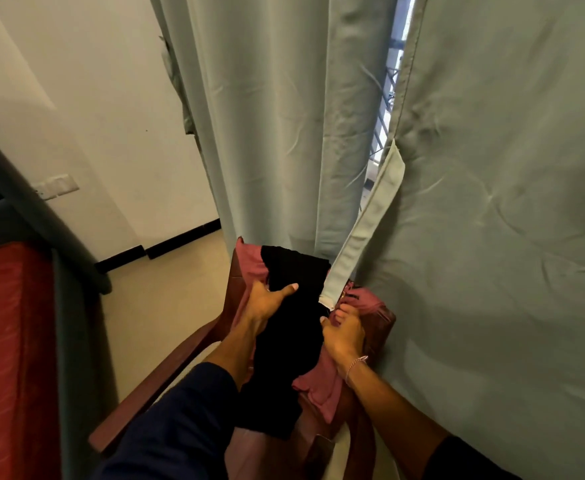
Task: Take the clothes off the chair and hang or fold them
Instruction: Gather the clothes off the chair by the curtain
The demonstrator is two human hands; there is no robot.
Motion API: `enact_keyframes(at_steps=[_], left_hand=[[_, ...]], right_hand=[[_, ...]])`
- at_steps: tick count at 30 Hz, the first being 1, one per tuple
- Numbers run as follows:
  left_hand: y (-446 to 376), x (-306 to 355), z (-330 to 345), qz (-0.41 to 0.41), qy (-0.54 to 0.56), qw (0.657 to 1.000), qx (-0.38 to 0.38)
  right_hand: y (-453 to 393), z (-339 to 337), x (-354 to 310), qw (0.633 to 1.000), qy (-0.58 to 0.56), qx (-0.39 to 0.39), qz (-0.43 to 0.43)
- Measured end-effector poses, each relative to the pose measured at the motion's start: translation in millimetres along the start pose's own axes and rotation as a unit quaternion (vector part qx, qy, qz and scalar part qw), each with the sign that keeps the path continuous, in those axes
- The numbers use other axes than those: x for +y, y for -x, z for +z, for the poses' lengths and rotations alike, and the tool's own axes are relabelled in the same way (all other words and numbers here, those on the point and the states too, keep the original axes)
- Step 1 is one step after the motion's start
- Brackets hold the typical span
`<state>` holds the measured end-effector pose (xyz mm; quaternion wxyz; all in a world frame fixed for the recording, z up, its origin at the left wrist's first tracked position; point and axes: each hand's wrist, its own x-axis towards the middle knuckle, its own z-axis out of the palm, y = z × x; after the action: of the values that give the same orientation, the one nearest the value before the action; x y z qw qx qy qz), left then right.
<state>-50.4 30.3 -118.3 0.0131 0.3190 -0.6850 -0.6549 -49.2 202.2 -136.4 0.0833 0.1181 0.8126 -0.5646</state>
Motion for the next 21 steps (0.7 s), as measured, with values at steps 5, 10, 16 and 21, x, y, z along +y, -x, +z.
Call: enact_keyframes(at_steps=[5, 10, 16, 21], left_hand=[[-2.2, 2.2, 19.3, 0.013, -0.002, 1.000, -0.009], [-21.2, -5.4, 3.7, -0.016, -0.155, 0.985, 0.079], [-23.7, -9.6, -9.6, -0.006, -0.133, 0.991, 0.031], [-21.0, -18.4, -6.0, 0.023, -0.096, 0.994, 0.051]], right_hand=[[-11.1, 6.9, 9.8, 0.993, -0.082, -0.090, 0.013], [-7.2, 10.0, 18.7, 0.975, -0.174, 0.078, 0.111], [-30.3, 45.2, 72.0, 0.978, -0.123, -0.021, 0.167], [-3.2, 37.5, 13.1, 0.977, -0.011, -0.210, 0.038]])
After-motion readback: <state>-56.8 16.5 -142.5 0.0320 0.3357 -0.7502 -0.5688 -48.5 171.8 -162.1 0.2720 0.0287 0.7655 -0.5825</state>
